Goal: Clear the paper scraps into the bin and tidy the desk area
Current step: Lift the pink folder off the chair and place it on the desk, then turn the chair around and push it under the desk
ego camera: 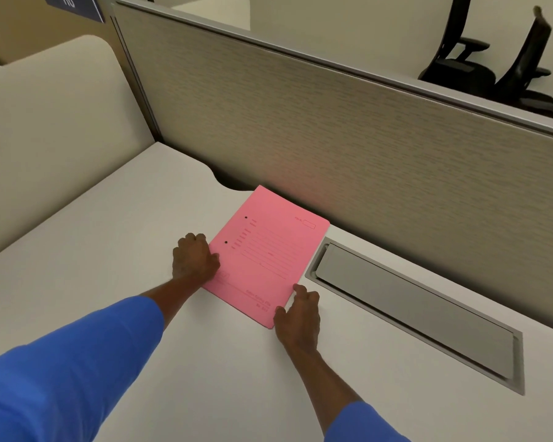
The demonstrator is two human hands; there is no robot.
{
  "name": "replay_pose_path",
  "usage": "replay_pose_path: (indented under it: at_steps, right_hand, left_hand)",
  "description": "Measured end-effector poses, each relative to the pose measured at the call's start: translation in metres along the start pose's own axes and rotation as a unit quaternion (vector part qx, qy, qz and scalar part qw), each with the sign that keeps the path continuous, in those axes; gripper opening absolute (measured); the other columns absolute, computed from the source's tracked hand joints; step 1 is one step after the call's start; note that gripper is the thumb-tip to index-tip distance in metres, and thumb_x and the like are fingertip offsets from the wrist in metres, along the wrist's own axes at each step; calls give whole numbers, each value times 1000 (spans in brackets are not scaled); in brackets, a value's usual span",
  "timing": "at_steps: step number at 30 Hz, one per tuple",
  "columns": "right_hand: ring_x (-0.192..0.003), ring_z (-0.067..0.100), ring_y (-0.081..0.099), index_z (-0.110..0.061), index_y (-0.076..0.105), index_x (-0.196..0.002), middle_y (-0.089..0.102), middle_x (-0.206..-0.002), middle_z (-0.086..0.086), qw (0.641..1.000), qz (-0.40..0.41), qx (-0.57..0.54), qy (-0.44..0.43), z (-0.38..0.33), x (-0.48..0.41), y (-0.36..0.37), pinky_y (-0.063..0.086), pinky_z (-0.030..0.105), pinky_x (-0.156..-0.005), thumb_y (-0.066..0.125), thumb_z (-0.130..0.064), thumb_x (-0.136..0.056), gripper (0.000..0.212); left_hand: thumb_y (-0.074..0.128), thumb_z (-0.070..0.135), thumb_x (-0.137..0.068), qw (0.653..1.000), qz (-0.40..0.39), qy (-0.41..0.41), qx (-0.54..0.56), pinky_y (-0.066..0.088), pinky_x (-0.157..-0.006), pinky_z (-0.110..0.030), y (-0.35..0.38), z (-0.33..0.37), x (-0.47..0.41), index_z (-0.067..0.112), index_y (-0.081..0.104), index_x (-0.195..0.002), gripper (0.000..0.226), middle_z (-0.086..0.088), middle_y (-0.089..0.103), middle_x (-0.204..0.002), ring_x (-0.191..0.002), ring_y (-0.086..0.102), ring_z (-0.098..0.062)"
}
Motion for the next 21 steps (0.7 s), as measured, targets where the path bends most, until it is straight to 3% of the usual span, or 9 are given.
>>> replay_pose_path:
  at_steps: [4,7,10,15,21]
  right_hand:
    - [-112,22,65,-22,49,-141,50,-133,2,1000,-4,-11,6,11,30,-1,57,38,-94,69,-22,-93,52]
    - [-109,18,66,-26,55,-133,52,-128,-3,1000,-11,1,-1,18,61,-3,54,34,-92,67,-22,-93,42]
    - [-108,12,67,-30,64,-120,60,-119,-8,999,-40,3,-2,23,96,-4,54,31,-91,67,-22,-91,30]
    - [-88,5,70,-34,74,-93,75,-86,-11,991,-135,3,15,37,168,-3,56,26,-85,70,-30,-83,11]
    - [-84,2,72,-31,74,-94,78,-87,-9,984,-169,53,-5,46,257,-12,56,22,-86,74,-38,-78,18]
  left_hand:
    - [64,31,-96,998,51,-2,-40,47,-99,-46,-14,-17,35,9,69,-116,30,-14,65,-120,-119,56,-36]
    - [61,30,-95,998,47,-40,9,53,-86,-42,-17,-33,73,14,73,-101,21,-10,70,-107,-107,65,-36]
    - [62,37,-96,995,-2,-72,67,55,-78,-35,-12,-50,117,22,70,-88,18,-5,75,-95,-92,73,-35]
    - [68,47,-93,991,-102,-25,86,54,-74,-30,3,-75,210,27,63,-77,26,11,71,-85,-85,70,-19]
    - [69,48,-90,978,-158,18,137,60,-81,-30,2,-124,323,27,68,-80,23,15,75,-85,-82,69,-4]
Point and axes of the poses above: each hand's wrist, its own x-axis away from the middle knuckle, its own y-axis out of the palm, z = x × y, the point moved 9 cm from there along -x, towards the middle knuckle
